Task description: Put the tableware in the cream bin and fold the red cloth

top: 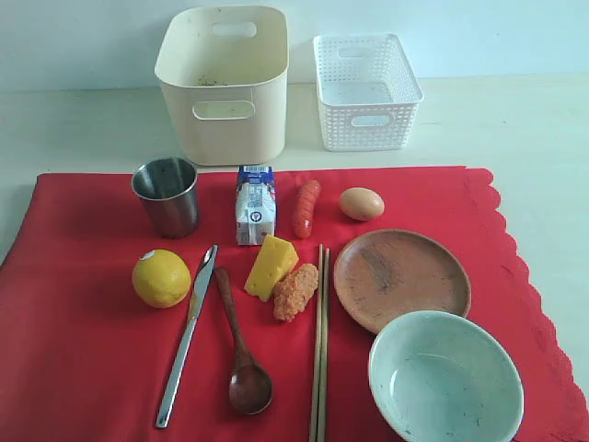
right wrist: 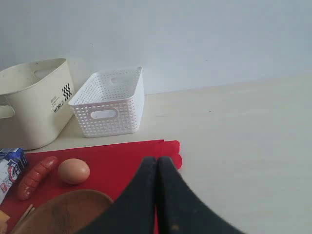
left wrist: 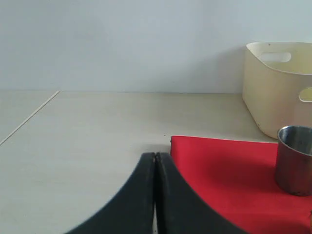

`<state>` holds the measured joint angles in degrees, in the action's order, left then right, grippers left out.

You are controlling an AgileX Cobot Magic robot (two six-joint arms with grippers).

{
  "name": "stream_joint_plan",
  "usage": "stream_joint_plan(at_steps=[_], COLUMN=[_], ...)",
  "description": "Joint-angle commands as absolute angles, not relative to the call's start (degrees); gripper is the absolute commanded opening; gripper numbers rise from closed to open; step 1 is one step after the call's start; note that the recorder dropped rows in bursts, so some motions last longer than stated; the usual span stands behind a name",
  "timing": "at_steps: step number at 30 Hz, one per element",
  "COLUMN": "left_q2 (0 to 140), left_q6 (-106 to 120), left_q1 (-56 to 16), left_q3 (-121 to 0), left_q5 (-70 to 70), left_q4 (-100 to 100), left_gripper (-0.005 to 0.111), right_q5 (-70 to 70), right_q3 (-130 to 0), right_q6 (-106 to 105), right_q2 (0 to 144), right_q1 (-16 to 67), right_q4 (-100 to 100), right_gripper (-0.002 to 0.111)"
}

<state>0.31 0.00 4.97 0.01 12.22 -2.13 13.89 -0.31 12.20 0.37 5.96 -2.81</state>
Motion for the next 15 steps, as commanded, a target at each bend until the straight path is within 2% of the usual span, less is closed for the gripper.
stream_joint_plan(at_steps=[1, 15], left_q2=[0.0, 0.0], left_q6=[0.0, 0.0], left_q1=[5.0, 5.0], left_q3=[0.0, 0.0], left_q5=[12.0, 12.0], left_q4=[-1.7, -1.7], left_gripper=[0.0, 0.0], right_q5=[13.6, 13.1], right_q3=[0.0, 0.0], right_q6=[12.1, 12.0], right_q2=[0.0, 0.0], right_q1=[6.0, 6.0], right_q4=[-2.9, -2.9], right_gripper=[0.0, 0.0])
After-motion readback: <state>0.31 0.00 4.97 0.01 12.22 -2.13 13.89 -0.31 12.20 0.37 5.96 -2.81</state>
